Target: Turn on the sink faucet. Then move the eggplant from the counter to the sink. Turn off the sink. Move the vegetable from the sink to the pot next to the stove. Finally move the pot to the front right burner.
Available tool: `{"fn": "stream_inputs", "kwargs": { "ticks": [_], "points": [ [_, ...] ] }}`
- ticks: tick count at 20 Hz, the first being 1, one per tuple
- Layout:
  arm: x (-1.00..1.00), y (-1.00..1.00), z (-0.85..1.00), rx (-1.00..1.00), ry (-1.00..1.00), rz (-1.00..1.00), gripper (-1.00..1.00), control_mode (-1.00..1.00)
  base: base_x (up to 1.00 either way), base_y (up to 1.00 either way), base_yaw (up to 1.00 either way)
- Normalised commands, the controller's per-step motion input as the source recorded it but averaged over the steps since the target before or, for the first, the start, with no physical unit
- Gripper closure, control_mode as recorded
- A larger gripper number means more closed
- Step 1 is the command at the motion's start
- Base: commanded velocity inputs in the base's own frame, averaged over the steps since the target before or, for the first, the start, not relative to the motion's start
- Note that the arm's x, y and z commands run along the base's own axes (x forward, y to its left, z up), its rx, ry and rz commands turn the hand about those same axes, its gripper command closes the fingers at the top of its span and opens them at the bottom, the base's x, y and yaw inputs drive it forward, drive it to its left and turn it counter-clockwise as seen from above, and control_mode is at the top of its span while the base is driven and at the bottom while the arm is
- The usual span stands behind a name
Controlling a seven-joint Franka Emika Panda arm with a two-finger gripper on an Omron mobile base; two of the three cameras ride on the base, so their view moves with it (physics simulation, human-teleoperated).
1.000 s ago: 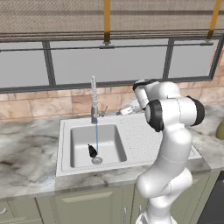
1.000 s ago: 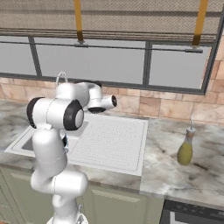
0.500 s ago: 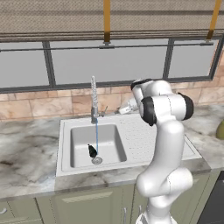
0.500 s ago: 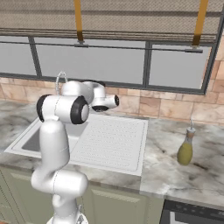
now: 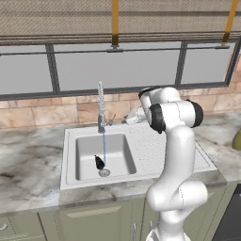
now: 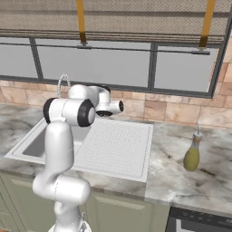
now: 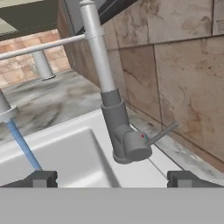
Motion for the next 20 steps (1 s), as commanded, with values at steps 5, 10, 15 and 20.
{"fn": "stream_inputs", "kwargs": {
  "ticks": [5,10,15,20],
  "points": [
    [0.27,0.06,-0.08,0.0,0.0,0.0,-1.0,-1.0,0.0,0.0,0.0],
    [0.22,0.03,-0.1,0.0,0.0,0.0,-1.0,-1.0,0.0,0.0,0.0],
    [0.14,0.07,-0.07,0.0,0.0,0.0,-1.0,-1.0,0.0,0.0,0.0],
    [0.0,0.18,0.0,0.0,-0.04,0.0,-1.0,-1.0,0.0,0.0,0.0]
  ]
}}
